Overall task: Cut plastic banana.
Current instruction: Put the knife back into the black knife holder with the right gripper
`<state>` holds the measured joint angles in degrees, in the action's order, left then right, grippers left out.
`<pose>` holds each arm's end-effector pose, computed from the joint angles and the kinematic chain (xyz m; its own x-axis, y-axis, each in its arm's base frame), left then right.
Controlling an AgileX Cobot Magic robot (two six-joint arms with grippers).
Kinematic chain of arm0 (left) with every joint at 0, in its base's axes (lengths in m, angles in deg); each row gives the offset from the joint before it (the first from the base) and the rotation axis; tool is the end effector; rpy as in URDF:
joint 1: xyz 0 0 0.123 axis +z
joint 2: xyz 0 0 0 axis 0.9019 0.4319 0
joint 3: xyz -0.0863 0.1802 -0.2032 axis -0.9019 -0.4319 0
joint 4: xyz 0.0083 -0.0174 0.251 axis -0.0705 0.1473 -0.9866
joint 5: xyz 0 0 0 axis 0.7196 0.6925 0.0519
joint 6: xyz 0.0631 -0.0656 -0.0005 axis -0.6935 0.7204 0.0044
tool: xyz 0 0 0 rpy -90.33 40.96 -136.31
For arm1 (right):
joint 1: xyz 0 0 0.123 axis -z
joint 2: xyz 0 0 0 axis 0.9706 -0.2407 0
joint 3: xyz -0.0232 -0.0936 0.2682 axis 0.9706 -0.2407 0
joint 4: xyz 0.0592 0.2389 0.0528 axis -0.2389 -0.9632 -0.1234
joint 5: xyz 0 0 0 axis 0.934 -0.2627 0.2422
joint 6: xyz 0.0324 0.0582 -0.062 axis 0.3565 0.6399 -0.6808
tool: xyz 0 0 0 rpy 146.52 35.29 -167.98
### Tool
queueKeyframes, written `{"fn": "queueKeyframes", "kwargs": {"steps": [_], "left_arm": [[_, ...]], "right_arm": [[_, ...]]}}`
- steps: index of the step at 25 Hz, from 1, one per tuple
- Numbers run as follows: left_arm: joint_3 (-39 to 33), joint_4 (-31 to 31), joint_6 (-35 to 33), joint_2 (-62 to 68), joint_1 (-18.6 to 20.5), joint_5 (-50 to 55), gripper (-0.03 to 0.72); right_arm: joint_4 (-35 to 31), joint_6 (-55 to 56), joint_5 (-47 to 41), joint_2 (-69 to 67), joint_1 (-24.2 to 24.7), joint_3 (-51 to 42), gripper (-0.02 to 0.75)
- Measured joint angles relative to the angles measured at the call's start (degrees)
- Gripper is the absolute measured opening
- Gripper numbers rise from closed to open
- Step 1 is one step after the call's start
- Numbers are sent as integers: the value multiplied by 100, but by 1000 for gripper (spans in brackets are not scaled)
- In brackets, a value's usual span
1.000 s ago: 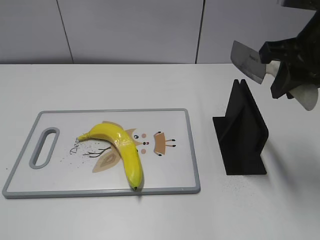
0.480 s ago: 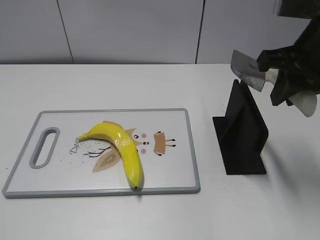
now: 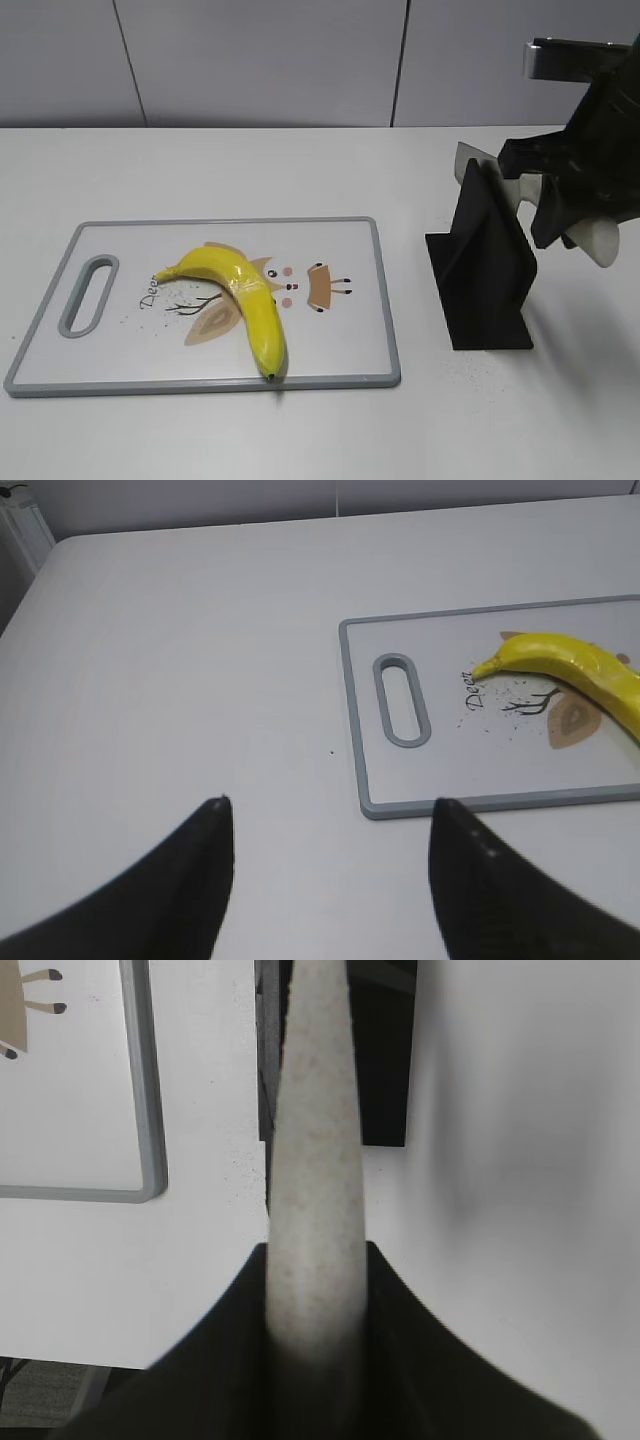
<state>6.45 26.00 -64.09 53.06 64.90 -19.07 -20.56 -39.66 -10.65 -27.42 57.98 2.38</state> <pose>-0.0070 -0.0106 0.2764 -0.4514 0.1445 -0.8805 0.1622 0.9836 0.0783 0.2808 0.1013 0.2599 -0.9915 0.0437 -0.1229 0.0248 0.9882 0.1508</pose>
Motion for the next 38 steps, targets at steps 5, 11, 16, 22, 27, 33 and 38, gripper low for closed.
{"fn": "queueKeyframes", "kwargs": {"steps": [5,11,16,22,27,33,38], "left_arm": [[0,0,0,0,0,15,593],[0,0,0,0,0,21,593],[0,0,0,0,0,27,593],[-11,0,0,0,0,27,593],[-22,23,0,0,0,60,593],[-22,23,0,0,0,65,593],[-22,23,0,0,0,70,591]], "right_arm": [[-59,-13,-26,-7,0,0,169],[-349,-392,-205,1,0,0,458],[-379,-541,-200,266,0,0,593],[-255,-1091,-127,1186,0,-297,600],[-226,-1791,62,2297,0,-1119,595],[-201,-2536,227,3719,0,-1975,594],[-201,-2779,248,4703,0,-2777,594]]}}
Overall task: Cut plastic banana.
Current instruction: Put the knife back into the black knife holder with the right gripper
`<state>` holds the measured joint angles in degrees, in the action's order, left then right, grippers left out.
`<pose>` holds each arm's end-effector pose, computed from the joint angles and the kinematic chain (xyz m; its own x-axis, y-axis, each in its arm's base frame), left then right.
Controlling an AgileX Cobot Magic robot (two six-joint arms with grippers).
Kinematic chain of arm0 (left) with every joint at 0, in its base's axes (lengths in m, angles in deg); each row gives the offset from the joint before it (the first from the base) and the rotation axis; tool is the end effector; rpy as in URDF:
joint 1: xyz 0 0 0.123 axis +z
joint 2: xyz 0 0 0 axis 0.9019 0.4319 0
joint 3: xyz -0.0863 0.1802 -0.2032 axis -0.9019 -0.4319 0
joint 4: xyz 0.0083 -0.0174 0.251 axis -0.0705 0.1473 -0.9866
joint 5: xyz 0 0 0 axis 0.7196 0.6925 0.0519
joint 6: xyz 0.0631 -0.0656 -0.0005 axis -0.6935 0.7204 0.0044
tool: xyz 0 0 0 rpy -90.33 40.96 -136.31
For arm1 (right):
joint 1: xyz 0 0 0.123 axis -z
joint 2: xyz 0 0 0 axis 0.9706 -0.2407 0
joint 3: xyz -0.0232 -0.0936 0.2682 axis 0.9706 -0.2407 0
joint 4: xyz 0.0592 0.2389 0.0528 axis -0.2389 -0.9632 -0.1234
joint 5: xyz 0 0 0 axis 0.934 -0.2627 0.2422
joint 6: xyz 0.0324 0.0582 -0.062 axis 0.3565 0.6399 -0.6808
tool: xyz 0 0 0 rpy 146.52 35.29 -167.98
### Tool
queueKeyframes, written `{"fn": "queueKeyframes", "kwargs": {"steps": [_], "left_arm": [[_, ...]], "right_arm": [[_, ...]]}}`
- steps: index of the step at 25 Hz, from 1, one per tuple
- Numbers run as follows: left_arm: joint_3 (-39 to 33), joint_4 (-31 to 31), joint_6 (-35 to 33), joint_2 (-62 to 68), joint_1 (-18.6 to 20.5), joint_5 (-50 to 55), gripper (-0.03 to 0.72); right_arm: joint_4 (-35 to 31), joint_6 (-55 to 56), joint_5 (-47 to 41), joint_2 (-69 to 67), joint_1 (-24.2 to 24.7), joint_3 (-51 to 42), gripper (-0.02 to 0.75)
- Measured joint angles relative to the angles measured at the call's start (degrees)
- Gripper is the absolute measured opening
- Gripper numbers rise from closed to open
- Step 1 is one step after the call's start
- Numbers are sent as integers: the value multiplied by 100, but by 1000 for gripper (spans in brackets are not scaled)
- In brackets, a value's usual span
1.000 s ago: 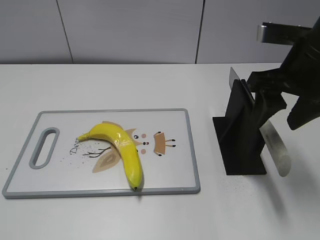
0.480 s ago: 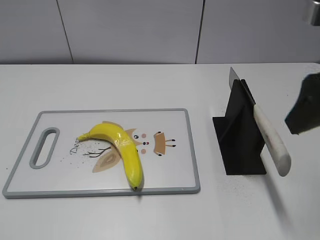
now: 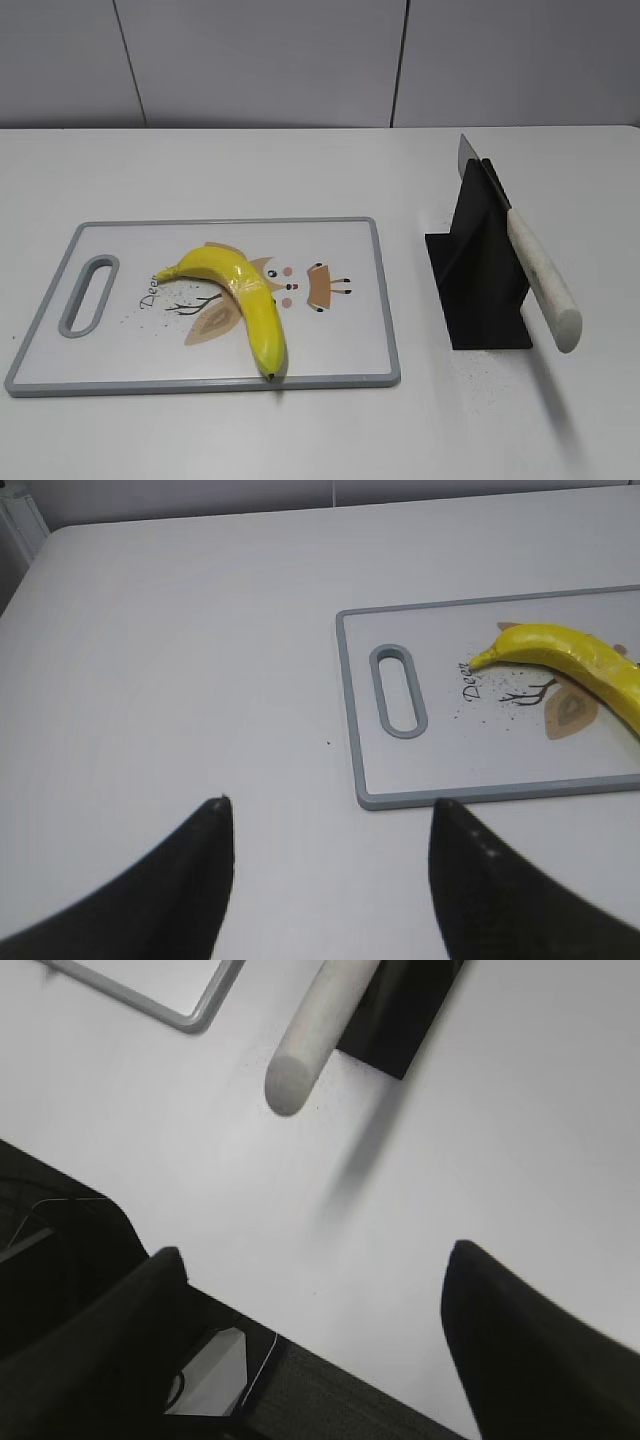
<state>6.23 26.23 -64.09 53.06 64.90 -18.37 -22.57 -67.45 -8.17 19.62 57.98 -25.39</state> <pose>-0.0071 -0.0110 0.2744 -0.4649 0.1439 -0.8736 0.1669 0.9833 0.0731 0.1071 0.0472 0.2941 -0.7670 -0.3592 -0.5316 -0.4536 0.8896 0.0534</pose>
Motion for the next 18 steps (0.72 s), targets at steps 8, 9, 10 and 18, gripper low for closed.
{"fn": "queueKeyframes", "kwargs": {"steps": [8,9,10,18], "left_arm": [[0,5,0,0,0,0,587],[0,5,0,0,0,0,586],[0,5,0,0,0,0,584],[0,28,0,0,0,0,571]], "right_arm": [[19,-37,-6,1642,0,-915,594],[29,-42,-20,1834,0,-959,594],[40,-49,-20,1988,0,-973,594],[23,-56,-20,3180,0,-973,594]]}}
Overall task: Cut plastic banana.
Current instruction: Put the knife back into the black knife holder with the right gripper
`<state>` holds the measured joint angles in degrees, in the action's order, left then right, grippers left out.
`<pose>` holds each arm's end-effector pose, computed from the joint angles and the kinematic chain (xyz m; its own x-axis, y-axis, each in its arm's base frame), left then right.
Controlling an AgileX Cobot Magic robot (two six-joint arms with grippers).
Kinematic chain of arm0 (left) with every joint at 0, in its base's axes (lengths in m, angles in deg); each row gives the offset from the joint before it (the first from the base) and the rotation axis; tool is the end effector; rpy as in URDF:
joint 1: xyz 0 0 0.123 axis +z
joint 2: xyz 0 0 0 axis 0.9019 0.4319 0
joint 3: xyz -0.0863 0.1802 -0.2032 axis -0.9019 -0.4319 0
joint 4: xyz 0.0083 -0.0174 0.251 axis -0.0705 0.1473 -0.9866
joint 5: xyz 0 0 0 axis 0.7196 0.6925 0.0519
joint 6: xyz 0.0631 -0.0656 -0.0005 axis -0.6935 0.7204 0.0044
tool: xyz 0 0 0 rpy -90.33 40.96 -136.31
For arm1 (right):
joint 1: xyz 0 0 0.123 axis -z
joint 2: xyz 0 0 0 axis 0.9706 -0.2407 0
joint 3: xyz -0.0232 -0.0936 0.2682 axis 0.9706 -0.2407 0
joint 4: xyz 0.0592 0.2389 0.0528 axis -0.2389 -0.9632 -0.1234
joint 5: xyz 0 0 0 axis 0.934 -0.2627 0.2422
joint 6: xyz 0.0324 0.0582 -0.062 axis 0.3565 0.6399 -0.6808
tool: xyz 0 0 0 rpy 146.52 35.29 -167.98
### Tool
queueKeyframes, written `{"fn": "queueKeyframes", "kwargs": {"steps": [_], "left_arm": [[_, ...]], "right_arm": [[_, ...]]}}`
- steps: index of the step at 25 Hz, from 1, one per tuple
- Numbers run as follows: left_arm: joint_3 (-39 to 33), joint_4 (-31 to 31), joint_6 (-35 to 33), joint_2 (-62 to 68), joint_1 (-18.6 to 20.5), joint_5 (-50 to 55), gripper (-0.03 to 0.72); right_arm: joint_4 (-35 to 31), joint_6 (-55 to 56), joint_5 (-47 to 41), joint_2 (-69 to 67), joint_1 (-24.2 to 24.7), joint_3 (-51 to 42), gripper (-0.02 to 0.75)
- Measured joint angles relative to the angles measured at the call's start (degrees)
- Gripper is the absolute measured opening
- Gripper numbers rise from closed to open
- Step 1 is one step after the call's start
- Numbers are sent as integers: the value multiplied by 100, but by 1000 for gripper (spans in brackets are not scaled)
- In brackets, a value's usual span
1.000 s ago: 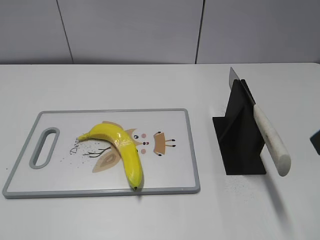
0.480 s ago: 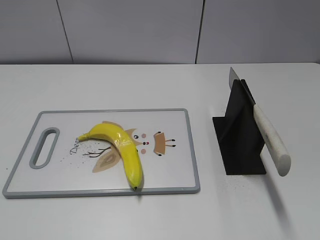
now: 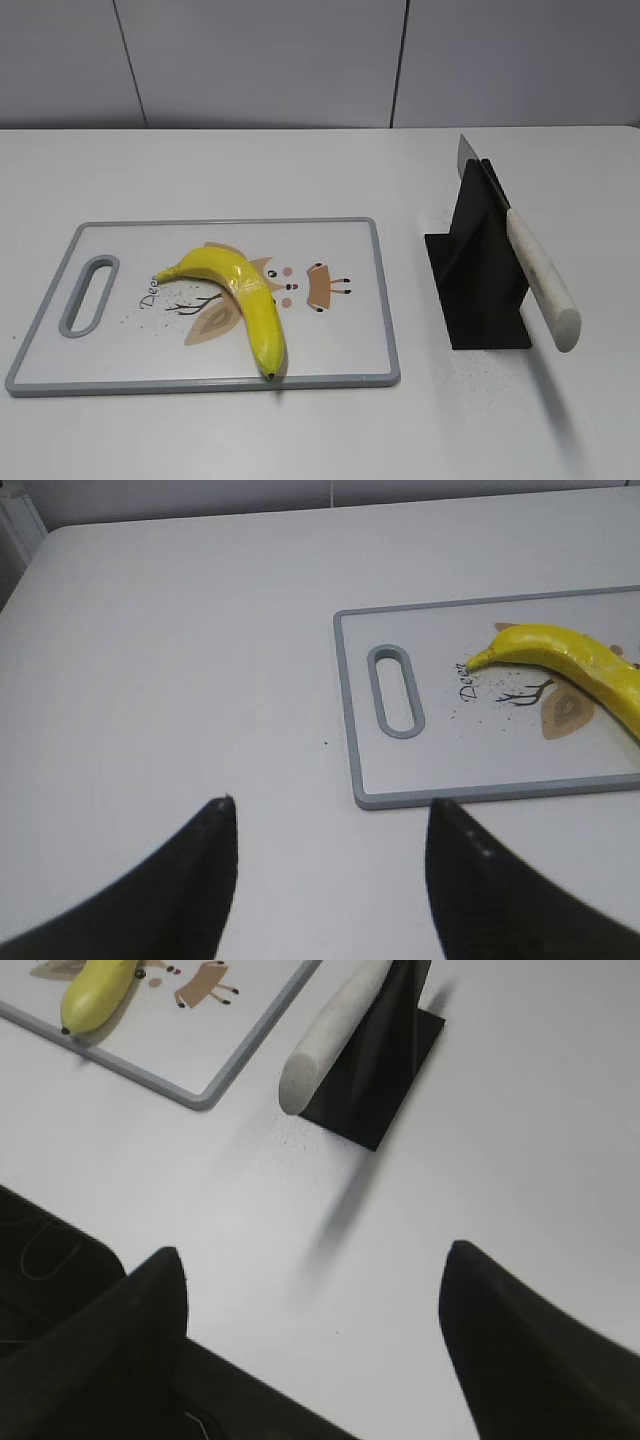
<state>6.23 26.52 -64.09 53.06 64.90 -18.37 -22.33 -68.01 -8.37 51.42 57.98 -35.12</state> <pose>-0.0072 -0.0114 0.2744 -0.4644 0.1415 -0.8742 0.1697 0.9831 0.0690 0.0194 0.0183 0.2808 -0.5161 -0.2900 -0.8060 -0.4659 0.8846 -0.0200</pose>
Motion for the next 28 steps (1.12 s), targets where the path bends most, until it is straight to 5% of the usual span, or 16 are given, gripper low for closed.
{"fn": "queueKeyframes", "kwargs": {"steps": [10,22,28], "left_arm": [[0,11,0,0,0,0,561],[0,13,0,0,4,5,561],[0,13,0,0,4,5,561]], "right_arm": [[-24,-18,-6,1112,136,-25,593],[-92,-24,-1,1137,1543,-25,593],[-92,-24,-1,1137,1639,-25,593]]}}
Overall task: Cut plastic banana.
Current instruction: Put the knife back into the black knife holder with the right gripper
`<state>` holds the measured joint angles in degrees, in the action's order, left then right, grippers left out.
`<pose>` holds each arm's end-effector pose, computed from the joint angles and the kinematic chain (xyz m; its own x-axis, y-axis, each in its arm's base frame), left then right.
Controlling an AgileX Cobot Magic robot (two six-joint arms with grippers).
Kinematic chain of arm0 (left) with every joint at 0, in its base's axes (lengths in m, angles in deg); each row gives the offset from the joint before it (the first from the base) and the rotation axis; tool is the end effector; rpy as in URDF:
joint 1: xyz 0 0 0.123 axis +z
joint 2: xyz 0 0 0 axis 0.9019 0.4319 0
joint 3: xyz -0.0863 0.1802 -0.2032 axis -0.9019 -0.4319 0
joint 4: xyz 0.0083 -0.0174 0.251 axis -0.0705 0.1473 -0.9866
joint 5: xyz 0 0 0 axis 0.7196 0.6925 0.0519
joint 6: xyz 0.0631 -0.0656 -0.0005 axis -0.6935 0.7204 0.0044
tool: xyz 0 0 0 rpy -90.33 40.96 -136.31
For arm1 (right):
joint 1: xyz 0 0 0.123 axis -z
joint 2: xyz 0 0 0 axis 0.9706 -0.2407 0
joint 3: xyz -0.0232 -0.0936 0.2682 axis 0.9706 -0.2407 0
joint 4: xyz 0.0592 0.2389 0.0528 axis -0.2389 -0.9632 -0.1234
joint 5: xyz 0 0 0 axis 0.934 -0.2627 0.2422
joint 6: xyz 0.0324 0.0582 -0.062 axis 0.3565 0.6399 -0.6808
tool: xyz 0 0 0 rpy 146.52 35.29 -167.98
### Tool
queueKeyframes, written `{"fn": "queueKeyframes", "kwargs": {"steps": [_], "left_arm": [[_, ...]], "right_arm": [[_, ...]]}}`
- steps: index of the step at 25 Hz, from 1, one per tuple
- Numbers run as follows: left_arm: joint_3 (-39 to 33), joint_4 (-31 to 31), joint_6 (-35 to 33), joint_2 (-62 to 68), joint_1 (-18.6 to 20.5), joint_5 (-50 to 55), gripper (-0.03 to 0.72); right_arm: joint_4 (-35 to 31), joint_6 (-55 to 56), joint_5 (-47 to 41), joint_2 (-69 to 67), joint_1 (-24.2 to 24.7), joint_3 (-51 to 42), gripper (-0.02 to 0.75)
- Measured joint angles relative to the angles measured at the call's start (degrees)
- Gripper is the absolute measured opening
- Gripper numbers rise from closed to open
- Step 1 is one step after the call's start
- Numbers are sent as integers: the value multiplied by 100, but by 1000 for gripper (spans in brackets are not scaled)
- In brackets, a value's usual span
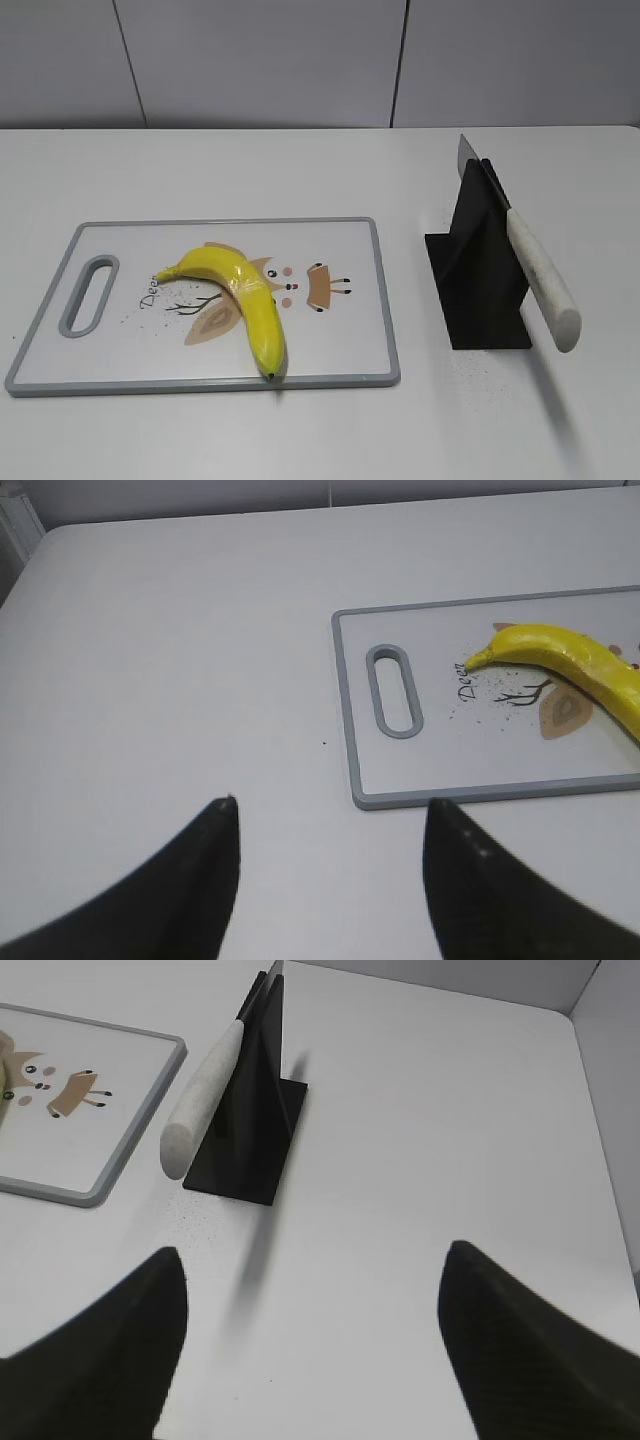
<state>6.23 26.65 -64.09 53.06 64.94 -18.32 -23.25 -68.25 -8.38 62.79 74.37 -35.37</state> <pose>-0.0072 -0.0116 0.2744 -0.4651 0.1402 -0.8741 0.1704 0.9831 0.0670 -0.0074 0.0124 0.2813 -0.4092 -0.1236 -0.9040 -0.2010 0.9787 -0.0428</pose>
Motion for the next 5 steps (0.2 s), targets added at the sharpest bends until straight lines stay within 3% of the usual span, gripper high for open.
{"fn": "queueKeyframes", "kwargs": {"steps": [5], "left_arm": [[0,0,0,0,0,0,552]], "right_arm": [[0,0,0,0,11,0,592]]}}
